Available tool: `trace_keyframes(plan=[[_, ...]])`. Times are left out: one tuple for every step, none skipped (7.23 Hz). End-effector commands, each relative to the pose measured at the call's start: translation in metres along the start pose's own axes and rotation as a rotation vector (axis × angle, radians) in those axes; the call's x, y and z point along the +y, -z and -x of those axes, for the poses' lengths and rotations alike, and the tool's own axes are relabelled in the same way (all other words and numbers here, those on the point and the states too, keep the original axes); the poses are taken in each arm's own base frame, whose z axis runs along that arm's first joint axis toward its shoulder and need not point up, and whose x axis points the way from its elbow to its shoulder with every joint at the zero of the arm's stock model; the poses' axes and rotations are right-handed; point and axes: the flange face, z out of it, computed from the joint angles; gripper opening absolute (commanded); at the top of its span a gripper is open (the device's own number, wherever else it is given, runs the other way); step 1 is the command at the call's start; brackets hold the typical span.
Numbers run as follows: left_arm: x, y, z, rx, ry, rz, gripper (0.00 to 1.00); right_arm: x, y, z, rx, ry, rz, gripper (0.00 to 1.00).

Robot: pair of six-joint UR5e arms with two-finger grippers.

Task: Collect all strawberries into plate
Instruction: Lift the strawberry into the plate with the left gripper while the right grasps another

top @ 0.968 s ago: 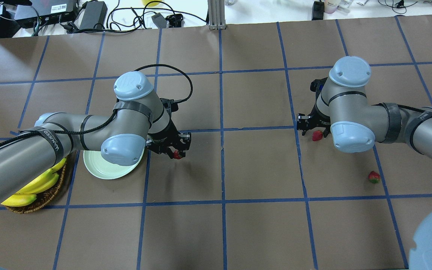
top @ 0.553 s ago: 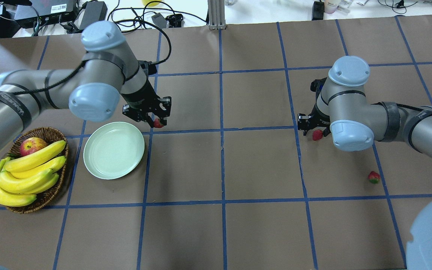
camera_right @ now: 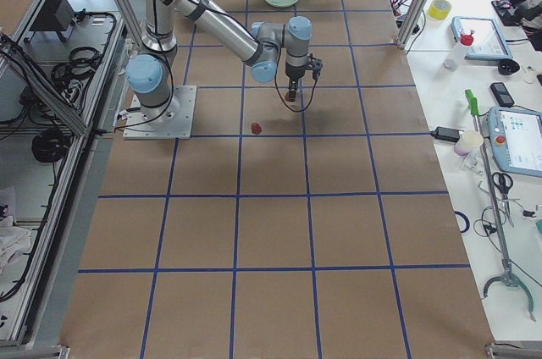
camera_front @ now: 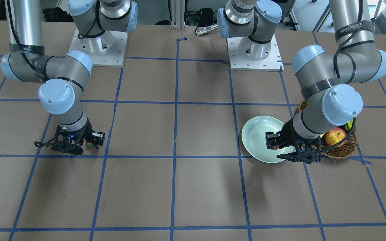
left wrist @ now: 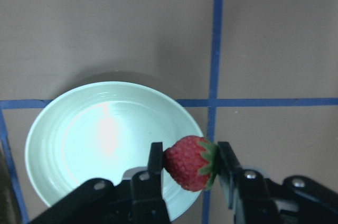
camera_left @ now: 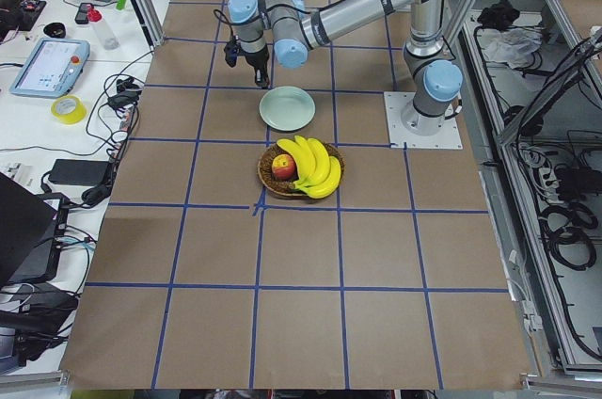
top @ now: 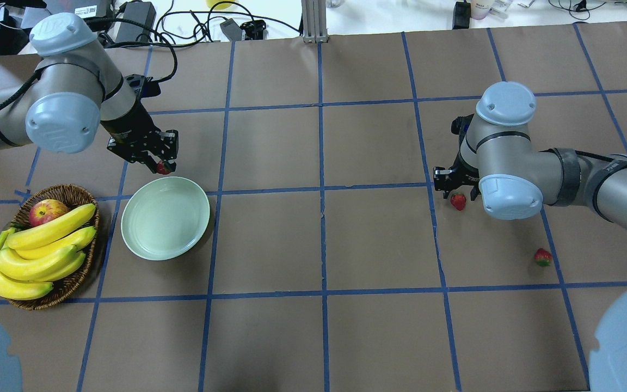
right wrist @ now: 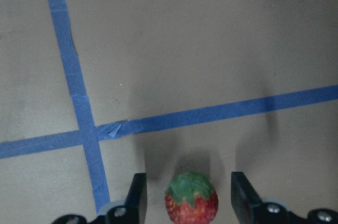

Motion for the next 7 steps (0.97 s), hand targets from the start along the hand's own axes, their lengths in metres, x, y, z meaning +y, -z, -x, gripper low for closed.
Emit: trace_keyframes(plan=[[0.009, -0.032, 0.013, 0.007, 0.021, 0.029, 0.29, 0.004, -0.005, -0.001, -0.001, 0.006, 0.039, 0.62], [0.009, -0.029, 0.014, 0.005, 0.021, 0.027, 0.99, 0.007, -0.008, -0.001, -0.003, 0.011, 0.068, 0.61], [0.01, -0.011, 0.016, -0.001, 0.029, 0.0, 1.0, 0.007, -0.006, -0.001, 0.001, 0.014, 0.096, 0.4], [0.01, 0.02, 0.013, -0.013, 0.022, -0.049, 1.0, 0.006, -0.005, -0.001, 0.001, 0.023, 0.093, 0.11], [0.015, 0.058, 0.009, -0.015, 0.025, -0.047, 1.0, 0.004, -0.004, -0.004, 0.002, 0.022, 0.087, 0.07], [0.025, 0.097, 0.002, -0.088, 0.031, -0.016, 1.0, -0.003, 0.003, -0.004, 0.003, 0.022, 0.069, 0.05], [0.037, 0.127, -0.01, -0.13, 0.013, -0.015, 1.0, -0.005, 0.005, -0.004, 0.0, 0.017, 0.066, 0.05]])
